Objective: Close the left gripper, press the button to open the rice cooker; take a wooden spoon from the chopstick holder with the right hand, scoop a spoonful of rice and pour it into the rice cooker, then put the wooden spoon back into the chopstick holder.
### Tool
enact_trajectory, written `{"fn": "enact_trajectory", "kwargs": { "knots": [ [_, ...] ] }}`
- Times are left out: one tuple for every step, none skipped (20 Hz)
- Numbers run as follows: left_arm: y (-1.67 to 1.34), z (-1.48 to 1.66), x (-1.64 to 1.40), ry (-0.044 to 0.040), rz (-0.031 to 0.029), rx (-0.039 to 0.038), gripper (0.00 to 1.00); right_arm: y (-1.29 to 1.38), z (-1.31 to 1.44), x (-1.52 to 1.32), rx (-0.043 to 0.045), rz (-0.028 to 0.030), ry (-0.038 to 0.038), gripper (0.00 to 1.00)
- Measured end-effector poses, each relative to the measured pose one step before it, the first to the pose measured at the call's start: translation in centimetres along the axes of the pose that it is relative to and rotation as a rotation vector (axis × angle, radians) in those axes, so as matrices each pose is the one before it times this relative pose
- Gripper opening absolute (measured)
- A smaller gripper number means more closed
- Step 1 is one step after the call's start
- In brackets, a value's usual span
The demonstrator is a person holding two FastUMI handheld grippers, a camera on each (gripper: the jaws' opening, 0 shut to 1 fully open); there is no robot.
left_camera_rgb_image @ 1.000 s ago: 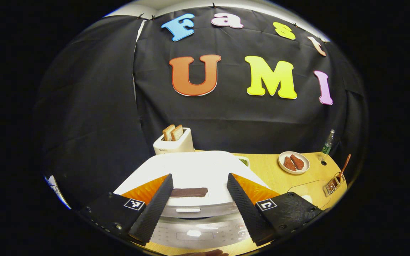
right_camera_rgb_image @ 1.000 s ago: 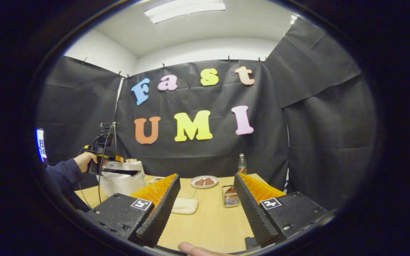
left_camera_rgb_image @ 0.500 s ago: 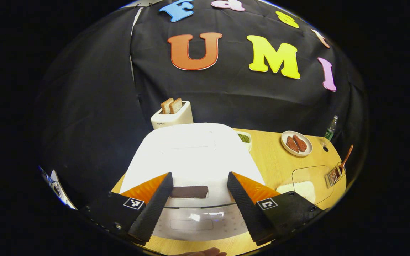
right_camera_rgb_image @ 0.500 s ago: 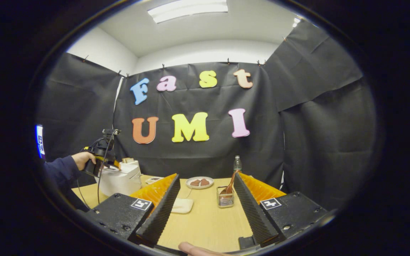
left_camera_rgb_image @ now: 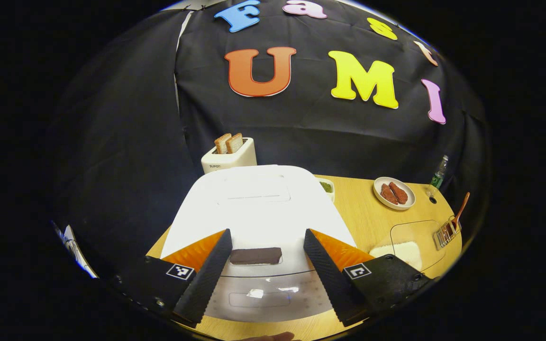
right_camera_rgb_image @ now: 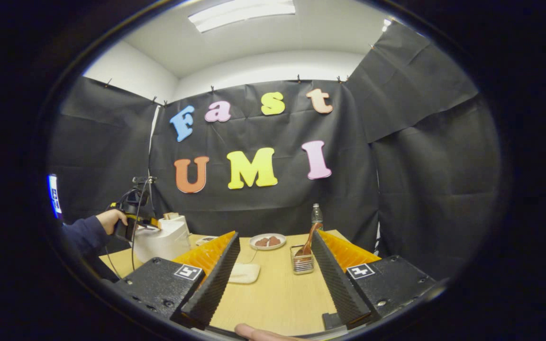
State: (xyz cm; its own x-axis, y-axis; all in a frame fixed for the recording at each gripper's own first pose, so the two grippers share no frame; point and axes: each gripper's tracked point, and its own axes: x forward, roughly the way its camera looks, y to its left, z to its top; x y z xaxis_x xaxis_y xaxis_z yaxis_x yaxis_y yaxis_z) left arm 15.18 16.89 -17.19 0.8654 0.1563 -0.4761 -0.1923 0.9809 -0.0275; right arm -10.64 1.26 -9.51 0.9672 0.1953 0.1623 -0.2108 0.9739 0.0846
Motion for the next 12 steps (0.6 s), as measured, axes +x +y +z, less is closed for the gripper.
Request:
{"fn": "enact_trajectory", "kwargs": {
  "knots": [
    [0.036,-0.028,0.130,-0.01492,-0.00152,-0.01107,0.99,-0.252,0.045,-0.159,-0.00029,-0.00648,-0.00359,0.95],
    [0.046,0.083,0.216,-0.01850,0.00260,-0.00774,0.99,-0.215,0.063,-0.017,-0.00018,-0.00602,-0.00310,0.95],
    [0.034,-0.059,0.215,-0.01825,0.00298,-0.00164,0.99,-0.070,-0.006,-0.023,-0.00013,-0.00341,-0.00010,0.95],
    [0.061,0.066,-0.162,-0.01695,0.00326,-0.00553,1.00,0.045,0.014,-0.077,0.00255,0.00002,0.00013,0.95],
    [0.034,0.112,0.282,-0.01537,0.00494,-0.00854,0.99,0.038,0.055,-0.135,0.00155,0.00216,0.00182,0.95],
    [-0.002,0.106,0.016,-0.01485,0.00626,-0.00263,1.00,-0.012,0.037,-0.064,-0.00070,0.00303,0.00027,0.95],
    [-0.013,0.179,0.016,-0.02594,0.00677,0.00876,1.00,-0.006,0.108,-0.095,-0.00141,0.00293,-0.00175,0.95],
    [-0.043,0.063,0.103,-0.02218,0.00619,0.01835,0.99,-0.081,0.178,-0.033,0.00606,0.00632,-0.00366,0.95],
    [0.006,0.138,-0.058,-0.01660,0.00526,0.01115,0.99,-0.135,0.277,-0.057,0.01329,0.00159,-0.00726,0.95],
    [-0.026,0.097,-0.160,-0.01376,0.00536,0.00575,0.98,-0.075,0.278,0.137,0.01636,0.00044,-0.01217,0.95],
    [-0.052,0.217,-0.275,-0.01137,0.00441,0.00436,0.98,-0.195,0.198,0.163,0.01393,-0.00453,-0.00948,0.95],
    [-0.035,0.213,-0.375,-0.00282,0.00346,0.00269,0.97,-0.653,-0.028,0.087,0.00544,-0.00919,-0.00125,0.96]
  ]
}}
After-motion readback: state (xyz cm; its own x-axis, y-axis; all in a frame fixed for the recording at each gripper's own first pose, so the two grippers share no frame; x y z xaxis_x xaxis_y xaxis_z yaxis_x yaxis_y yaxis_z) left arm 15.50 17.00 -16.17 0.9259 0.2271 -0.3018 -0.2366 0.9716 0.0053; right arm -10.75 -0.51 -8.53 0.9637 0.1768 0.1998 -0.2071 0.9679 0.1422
